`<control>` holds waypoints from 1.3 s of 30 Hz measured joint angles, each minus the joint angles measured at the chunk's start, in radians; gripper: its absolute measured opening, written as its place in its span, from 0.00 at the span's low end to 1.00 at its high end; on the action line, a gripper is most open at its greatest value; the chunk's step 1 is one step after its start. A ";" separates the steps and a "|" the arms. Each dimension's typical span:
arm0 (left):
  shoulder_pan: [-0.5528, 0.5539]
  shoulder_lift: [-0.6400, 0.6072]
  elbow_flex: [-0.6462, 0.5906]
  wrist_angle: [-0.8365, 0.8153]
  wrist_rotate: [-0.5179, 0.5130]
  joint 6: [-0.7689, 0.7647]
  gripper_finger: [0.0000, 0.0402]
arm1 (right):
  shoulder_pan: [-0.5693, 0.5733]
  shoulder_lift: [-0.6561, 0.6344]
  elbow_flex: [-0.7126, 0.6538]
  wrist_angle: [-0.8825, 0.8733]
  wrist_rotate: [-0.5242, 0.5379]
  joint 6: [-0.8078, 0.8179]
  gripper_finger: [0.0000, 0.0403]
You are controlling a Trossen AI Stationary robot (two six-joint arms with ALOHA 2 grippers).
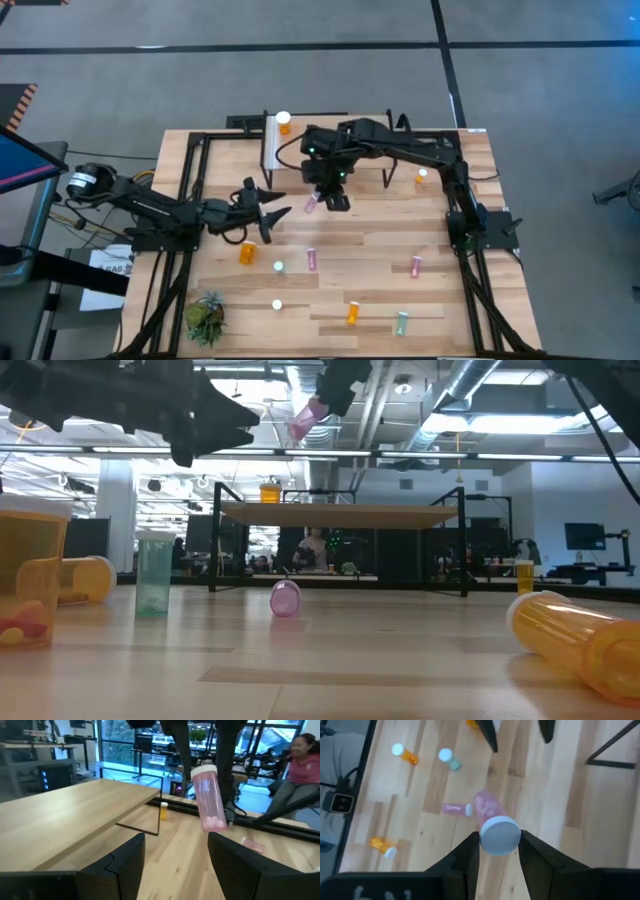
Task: Pick and place medicine bottles onto shelf by color
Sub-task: Put the middle pink pill bottle on the shelf
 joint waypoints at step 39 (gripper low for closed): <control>-0.050 0.304 0.226 0.004 0.035 0.042 0.51 | 0.044 -0.488 -0.867 0.686 -0.015 0.160 0.37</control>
